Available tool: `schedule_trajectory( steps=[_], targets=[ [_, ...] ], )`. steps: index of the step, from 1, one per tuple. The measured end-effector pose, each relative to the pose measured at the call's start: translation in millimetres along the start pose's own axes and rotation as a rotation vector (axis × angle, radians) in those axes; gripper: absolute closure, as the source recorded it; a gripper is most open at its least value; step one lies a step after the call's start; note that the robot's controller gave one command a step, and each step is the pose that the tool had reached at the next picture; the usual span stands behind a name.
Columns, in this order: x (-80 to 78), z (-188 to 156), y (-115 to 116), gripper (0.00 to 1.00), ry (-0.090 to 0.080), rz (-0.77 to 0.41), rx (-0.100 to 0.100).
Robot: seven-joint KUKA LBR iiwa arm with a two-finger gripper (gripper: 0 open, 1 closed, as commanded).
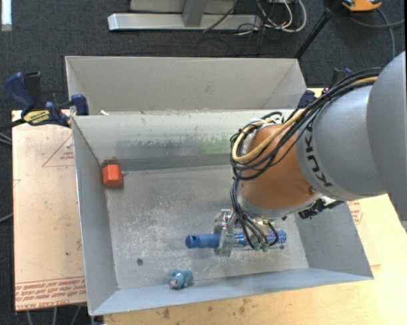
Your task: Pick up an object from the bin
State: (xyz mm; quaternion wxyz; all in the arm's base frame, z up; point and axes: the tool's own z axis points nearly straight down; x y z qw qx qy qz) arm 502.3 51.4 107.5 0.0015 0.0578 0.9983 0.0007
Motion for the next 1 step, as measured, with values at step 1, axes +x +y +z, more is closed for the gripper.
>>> schedule_trajectory(
  steps=[1],
  targets=[
    [-1.0, -33.5, 0.3, 1.00, -0.001, -0.001, 0.000]
  ],
)
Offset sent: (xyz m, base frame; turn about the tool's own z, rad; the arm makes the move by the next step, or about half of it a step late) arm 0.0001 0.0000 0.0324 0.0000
